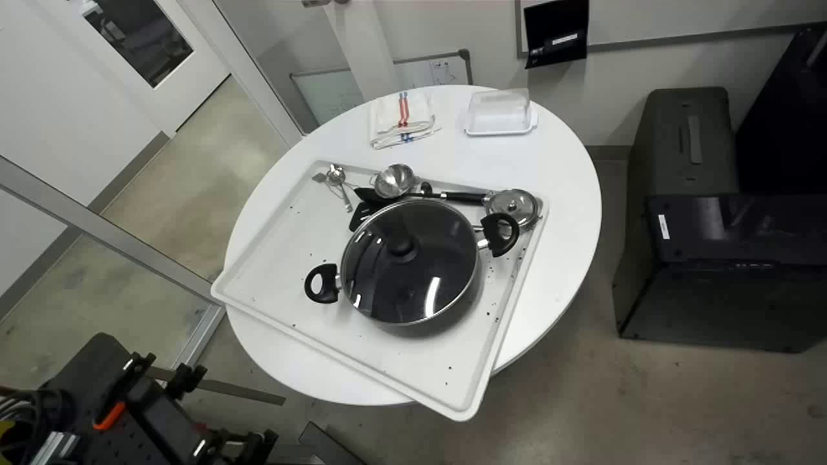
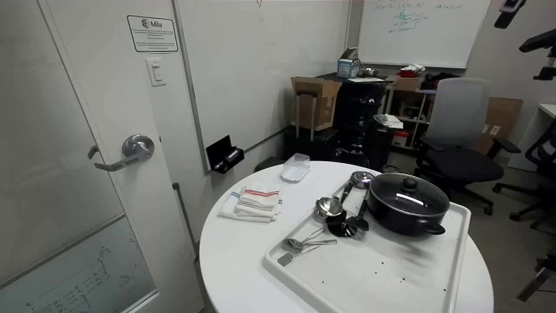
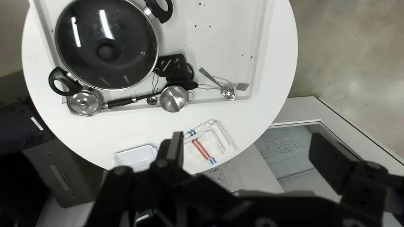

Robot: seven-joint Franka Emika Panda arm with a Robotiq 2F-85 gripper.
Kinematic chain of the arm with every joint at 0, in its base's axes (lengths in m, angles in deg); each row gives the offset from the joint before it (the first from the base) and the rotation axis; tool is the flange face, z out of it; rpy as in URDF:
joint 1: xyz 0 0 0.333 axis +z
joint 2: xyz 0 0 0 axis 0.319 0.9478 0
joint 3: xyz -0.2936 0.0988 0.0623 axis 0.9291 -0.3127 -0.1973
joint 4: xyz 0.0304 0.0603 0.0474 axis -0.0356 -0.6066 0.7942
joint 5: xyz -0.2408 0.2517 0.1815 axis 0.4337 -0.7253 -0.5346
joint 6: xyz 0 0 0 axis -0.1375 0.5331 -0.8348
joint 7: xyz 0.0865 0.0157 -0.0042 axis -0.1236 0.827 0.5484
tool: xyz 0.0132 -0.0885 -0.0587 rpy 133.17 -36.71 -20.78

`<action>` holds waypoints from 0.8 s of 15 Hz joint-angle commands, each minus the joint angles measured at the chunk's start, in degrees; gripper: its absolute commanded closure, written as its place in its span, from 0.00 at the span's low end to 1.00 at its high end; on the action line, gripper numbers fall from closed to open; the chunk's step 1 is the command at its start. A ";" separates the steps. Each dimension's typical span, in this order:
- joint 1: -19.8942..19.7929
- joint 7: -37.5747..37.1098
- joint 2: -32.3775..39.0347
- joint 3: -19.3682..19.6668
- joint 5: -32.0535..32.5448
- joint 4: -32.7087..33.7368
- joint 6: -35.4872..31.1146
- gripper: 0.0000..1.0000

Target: Remove the lid from the pot

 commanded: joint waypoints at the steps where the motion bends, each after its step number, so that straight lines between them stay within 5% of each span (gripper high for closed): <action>1: -1.11 0.40 0.12 -0.89 -0.49 0.15 0.21 0.00; 12: -2.90 -2.11 5.80 -2.17 1.32 0.28 -4.48 0.00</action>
